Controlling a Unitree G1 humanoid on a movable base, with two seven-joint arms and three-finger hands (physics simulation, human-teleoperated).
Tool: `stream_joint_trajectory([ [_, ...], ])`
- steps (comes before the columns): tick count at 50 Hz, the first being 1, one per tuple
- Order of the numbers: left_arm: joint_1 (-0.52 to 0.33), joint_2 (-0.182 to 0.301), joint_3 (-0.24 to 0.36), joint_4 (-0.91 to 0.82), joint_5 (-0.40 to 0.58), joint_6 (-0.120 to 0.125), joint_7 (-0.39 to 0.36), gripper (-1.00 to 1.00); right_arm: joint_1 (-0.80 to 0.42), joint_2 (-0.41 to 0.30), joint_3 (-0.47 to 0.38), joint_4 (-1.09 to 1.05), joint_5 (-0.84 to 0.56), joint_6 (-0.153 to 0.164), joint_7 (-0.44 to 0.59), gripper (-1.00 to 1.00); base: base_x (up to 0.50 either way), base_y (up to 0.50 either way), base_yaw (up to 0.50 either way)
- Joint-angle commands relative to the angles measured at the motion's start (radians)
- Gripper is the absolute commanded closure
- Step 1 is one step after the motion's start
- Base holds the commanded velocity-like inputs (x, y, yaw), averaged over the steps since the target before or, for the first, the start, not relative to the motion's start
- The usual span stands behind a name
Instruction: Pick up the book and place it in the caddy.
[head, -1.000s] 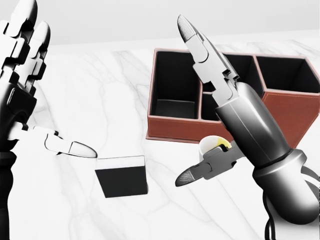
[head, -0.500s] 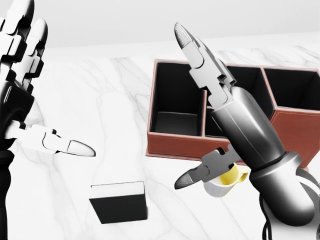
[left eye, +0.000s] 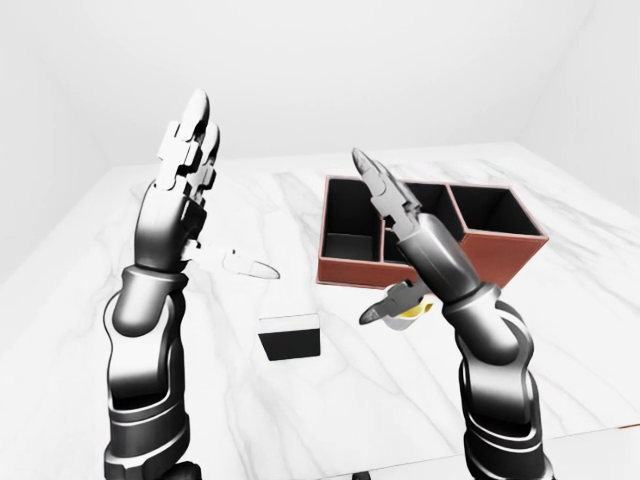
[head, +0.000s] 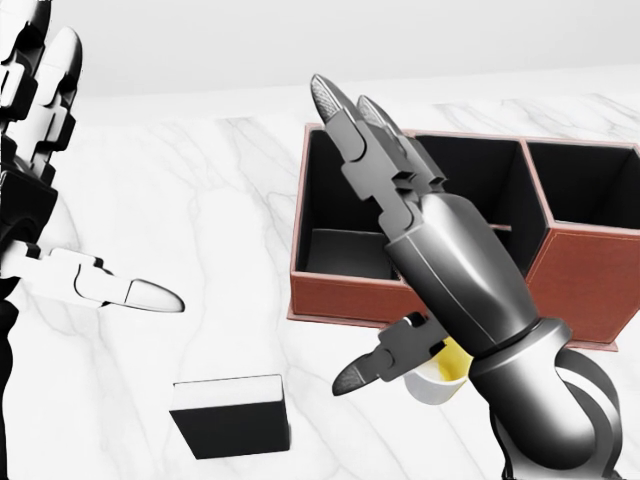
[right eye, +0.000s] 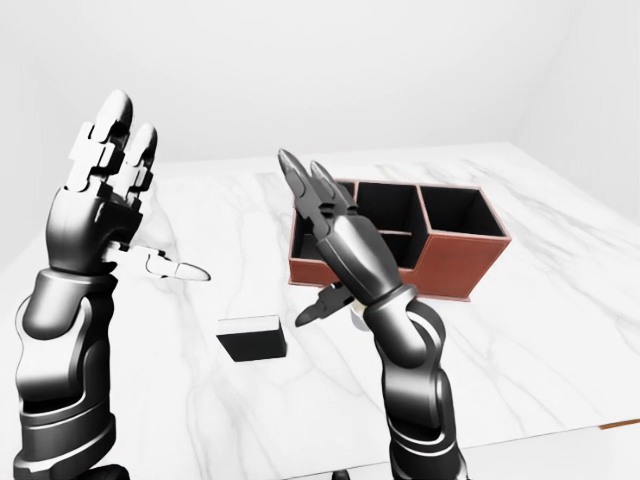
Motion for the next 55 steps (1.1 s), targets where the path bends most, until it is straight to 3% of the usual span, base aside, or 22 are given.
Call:
stream_joint_trajectory([
  [1, -0.003, 0.01, 0.016, -0.044, -0.023, 0.0, 0.007, -1.0, -0.002, 0.048, 0.084, 0.0, -0.115, 0.0, 0.047, -1.0, 0.0, 0.0, 0.0],
  [12, 0.001, 0.056, 0.098, -0.199, -0.1, 0.0, 0.008, -1.0, -0.037, 0.178, 0.251, 0.073, -0.324, 0.0, 0.115, -1.0, 0.0, 0.0, 0.0],
  [19, 0.008, 0.105, 0.18, -0.259, -0.171, 0.0, 0.017, -1.0, -0.033, 0.246, 0.296, 0.116, -0.408, 0.0, 0.145, -1.0, 0.0, 0.0, 0.0],
  [26, 0.049, 0.135, 0.254, -0.303, -0.238, 0.0, 0.025, -1.0, -0.026, 0.286, 0.331, 0.193, -0.428, 0.0, 0.112, -1.0, 0.0, 0.0, 0.0],
  [33, 0.051, 0.145, 0.274, -0.331, -0.292, 0.0, 0.054, -1.0, -0.04, 0.299, 0.333, 0.35, -0.411, 0.0, 0.022, -1.0, 0.0, 0.0, 0.0],
  [42, 0.042, 0.137, 0.235, -0.349, -0.319, 0.0, 0.079, -1.0, -0.042, 0.33, 0.341, 0.515, -0.432, 0.0, -0.08, -1.0, 0.0, 0.0, 0.0],
  [47, 0.06, 0.145, 0.269, -0.385, -0.353, 0.0, 0.074, -1.0, -0.057, 0.319, 0.327, 0.639, -0.482, 0.0, -0.21, -1.0, 0.0, 0.0, 0.0],
  [55, 0.068, 0.15, 0.281, -0.407, -0.375, 0.0, 0.077, -1.0, -0.076, 0.335, 0.296, 0.775, -0.513, 0.0, -0.312, -1.0, 0.0, 0.0, 0.0],
])
